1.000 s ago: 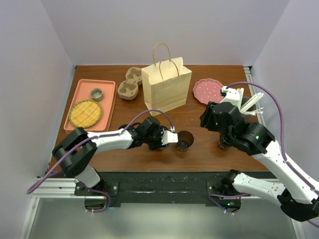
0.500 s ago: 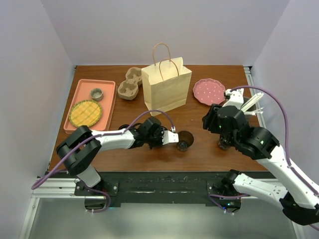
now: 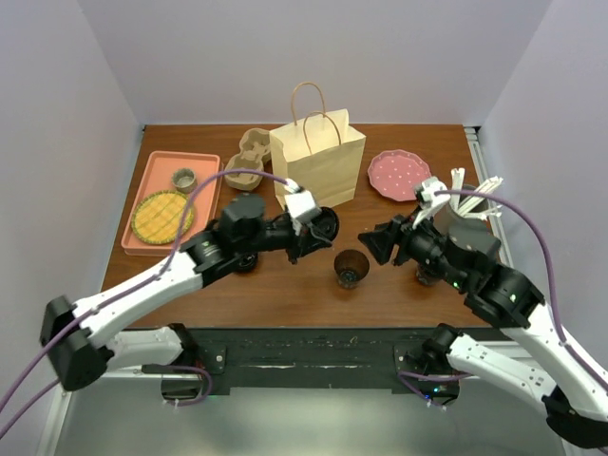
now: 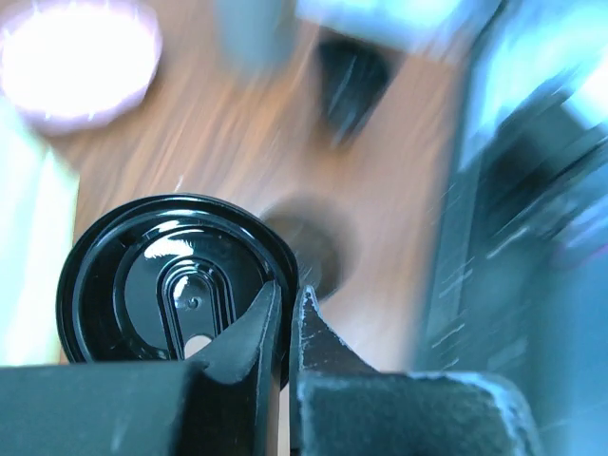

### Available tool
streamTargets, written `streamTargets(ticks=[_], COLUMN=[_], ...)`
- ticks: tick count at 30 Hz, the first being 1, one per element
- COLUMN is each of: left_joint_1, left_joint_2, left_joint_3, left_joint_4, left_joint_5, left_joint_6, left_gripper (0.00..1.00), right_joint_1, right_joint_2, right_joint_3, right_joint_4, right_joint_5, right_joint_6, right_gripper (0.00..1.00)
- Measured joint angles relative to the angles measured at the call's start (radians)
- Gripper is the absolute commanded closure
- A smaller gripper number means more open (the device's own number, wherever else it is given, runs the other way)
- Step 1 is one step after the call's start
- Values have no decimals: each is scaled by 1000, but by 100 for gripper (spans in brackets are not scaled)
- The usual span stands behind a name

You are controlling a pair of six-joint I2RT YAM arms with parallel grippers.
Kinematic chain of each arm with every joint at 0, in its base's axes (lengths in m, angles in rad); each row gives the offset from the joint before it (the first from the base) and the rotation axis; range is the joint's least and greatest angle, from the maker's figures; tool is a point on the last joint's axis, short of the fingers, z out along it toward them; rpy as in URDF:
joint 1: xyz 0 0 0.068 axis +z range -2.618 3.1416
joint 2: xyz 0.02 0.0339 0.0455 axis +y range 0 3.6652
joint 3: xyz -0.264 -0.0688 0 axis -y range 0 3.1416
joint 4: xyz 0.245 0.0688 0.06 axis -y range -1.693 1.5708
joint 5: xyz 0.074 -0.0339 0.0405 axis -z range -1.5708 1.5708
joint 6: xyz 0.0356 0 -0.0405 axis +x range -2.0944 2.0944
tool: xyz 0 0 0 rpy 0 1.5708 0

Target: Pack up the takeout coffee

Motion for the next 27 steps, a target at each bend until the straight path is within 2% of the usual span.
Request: streamTargets(ticks=[3, 7, 11, 14, 20, 27], left_joint_1=[7, 39, 67, 71, 72, 72], left_joint_2=[-116, -197, -180, -132, -100, -91], left_joint_3=[-4, -49, -82, -82, -82, -82], left_joint_4=[152, 412, 638, 763, 871, 895], left_joint_5=[81, 139, 166, 180, 183, 146], left_joint_6=[-264, -633, -962, -1144, -1312, -1369], left_gripper=[100, 100, 100, 100, 100, 100], right_joint_1=[0, 0, 0, 1, 1, 9], right_joint_2=[-120, -246, -219, -158, -77, -72], right_joint_3=[-115, -253, -286, -289, -288, -284], right_joint_4=[133, 340, 499, 593, 686, 708], right_joint_5=[-116, -245, -347, -397, -438, -440], right_joint_6=[-67, -90, -101, -130, -204, -294], right_gripper=[47, 50, 51, 50, 50, 52])
